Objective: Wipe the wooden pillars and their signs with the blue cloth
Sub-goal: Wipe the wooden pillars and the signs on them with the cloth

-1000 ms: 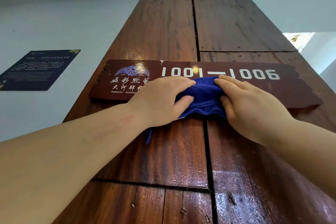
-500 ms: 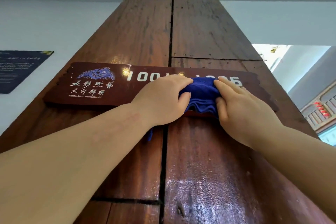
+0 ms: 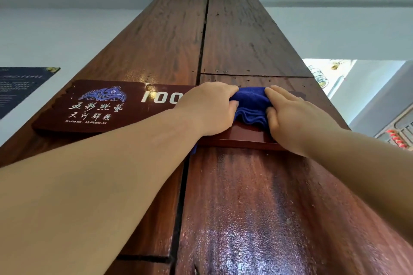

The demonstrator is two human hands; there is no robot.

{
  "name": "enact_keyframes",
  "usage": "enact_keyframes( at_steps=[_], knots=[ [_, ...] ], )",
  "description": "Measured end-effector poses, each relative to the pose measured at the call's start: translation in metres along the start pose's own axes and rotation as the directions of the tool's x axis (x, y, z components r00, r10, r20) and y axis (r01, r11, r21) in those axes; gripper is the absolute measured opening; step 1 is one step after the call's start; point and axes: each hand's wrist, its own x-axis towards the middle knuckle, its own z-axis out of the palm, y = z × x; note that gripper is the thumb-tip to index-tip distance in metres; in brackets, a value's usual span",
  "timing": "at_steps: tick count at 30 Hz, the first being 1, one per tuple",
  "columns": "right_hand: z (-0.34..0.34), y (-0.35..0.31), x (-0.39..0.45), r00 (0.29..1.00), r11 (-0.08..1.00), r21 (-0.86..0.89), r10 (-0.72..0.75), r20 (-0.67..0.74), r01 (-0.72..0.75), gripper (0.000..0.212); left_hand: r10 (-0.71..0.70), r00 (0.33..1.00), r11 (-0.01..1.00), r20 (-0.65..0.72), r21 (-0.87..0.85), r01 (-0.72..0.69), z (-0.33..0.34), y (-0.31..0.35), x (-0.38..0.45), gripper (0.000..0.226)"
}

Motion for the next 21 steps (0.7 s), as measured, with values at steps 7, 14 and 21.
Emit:
enact_keyframes(
  at_steps=[7,14,21],
  knots=[
    [-0.006,-0.004,0.007,0.994,0.999,0.003,0.045,0.103,-0.045,0.047,-0.103,0.995,0.994,0.018,-0.024,0.104,0.009,0.008,0.020,0.038],
    [0.001,-0.004,-0.040,0.990,0.992,0.125,0.048,-0.135,-0.031,0.033,-0.020,0.994,0.988,-0.104,-0.157,0.004,0.009,0.024,-0.025,0.038],
    [-0.024,0.004,-0.080,0.995,0.999,-0.028,-0.039,-0.091,0.036,0.027,0.108,0.992,0.991,-0.063,-0.072,-0.112,-0.002,0.044,-0.067,0.034]
  ],
)
